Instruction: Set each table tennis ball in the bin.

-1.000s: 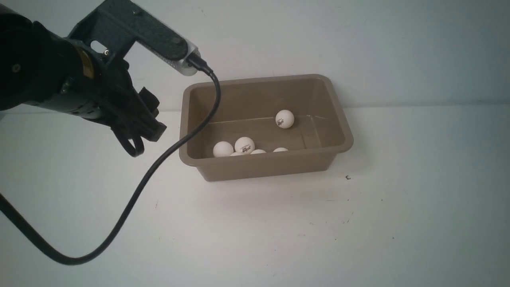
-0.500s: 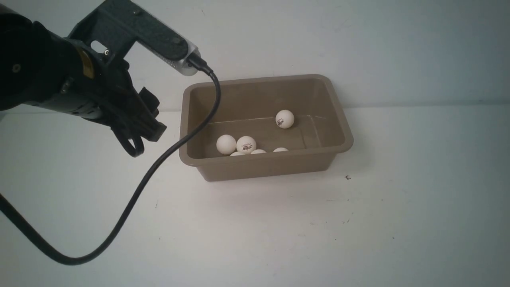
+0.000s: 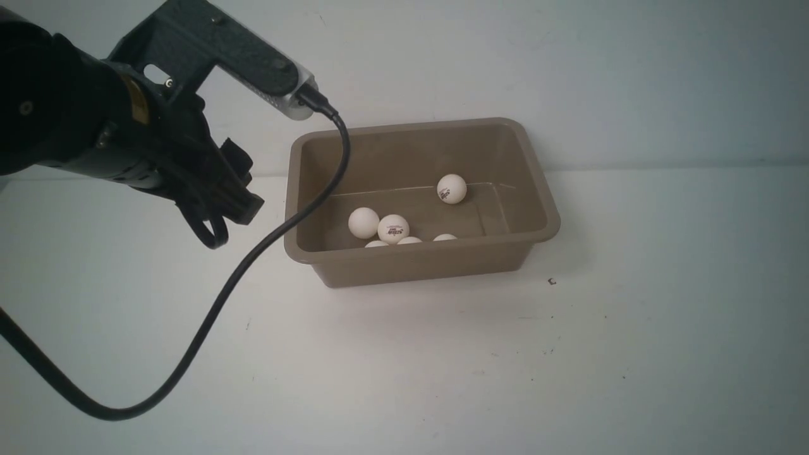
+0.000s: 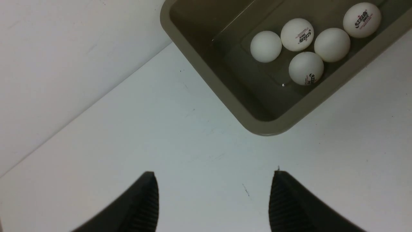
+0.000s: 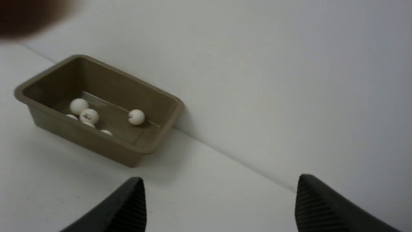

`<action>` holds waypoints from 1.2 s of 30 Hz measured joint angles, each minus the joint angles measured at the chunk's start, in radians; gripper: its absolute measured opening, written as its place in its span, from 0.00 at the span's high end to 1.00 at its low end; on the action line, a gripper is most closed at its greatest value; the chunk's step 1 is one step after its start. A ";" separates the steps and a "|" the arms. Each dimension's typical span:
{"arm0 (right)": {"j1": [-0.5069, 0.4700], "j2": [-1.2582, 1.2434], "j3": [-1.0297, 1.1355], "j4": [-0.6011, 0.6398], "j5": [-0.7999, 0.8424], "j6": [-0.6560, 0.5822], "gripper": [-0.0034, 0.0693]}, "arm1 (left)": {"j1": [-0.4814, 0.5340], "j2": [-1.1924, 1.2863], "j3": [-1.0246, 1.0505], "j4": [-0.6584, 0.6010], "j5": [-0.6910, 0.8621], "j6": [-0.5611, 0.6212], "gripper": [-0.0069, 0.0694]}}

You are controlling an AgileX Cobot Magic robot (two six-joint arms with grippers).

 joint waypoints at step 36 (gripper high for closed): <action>0.075 0.000 0.040 -0.146 -0.069 0.134 0.18 | 0.000 0.000 0.000 0.000 0.000 0.000 0.37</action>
